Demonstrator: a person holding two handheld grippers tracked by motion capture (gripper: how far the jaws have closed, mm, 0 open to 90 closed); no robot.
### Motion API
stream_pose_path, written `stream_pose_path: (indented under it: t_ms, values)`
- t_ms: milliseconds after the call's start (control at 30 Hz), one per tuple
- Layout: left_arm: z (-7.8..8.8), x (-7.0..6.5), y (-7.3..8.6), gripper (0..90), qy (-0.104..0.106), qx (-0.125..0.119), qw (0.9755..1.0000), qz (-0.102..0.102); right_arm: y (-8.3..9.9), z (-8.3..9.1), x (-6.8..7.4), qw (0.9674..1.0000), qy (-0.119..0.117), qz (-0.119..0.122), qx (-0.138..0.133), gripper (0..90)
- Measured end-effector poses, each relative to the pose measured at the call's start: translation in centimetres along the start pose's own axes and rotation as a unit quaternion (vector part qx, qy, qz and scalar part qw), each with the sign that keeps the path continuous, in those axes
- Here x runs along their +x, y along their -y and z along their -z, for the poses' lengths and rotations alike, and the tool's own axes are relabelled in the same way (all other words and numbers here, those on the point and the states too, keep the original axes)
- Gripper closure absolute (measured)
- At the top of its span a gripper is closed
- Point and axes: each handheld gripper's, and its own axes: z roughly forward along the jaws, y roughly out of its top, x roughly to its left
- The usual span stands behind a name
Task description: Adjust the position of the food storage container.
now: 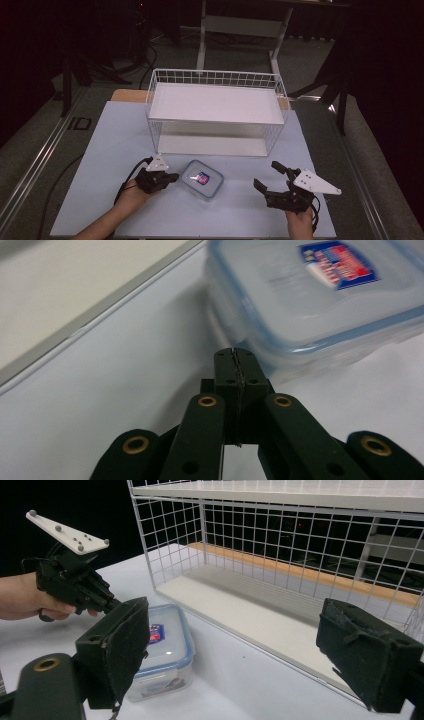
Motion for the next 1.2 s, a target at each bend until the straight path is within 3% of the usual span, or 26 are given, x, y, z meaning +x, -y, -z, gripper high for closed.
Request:
stream_pose_path:
  t_ms: [233, 500, 567, 700, 967, 1200]
  values:
    - [-0.5, -1.4, -0.4, 90.0, 0.022, 0.004, 0.9997, -0.004, 0.0, -0.1, 0.0, 1.0, -0.002, 0.003, 0.003, 14.0]
    - [-1.5, -4.0, -1.1, 90.0, 0.07, 0.004, 0.9974, -0.016, 0.1, -0.1, -0.1, 1.0, 0.0, 0.004, 0.005, 14.0]
    - [-1.7, -4.8, -1.3, 90.0, 0.067, 0.004, 0.9972, -0.032, 0.1, -0.2, -0.2, 1.0, 0.001, 0.003, 0.006, 14.0]
    - [-2.1, -5.3, -1.6, 90.0, 0.074, 0.005, 0.9967, -0.033, 0.1, -0.2, -0.1, 1.0, 0.0, 0.004, 0.007, 14.0]
    - [-2.1, -4.7, -1.5, 90.0, 0.061, 0.01, 0.998, -0.016, 0.1, -0.2, -0.1, 1.0, 0.0, 0.005, 0.007, 14.0]
    - [-2.9, -5.0, -1.9, 90.0, 0.068, 0.012, 0.9975, -0.011, 0.1, -0.2, -0.1, 1.0, -0.001, 0.004, 0.008, 14.0]
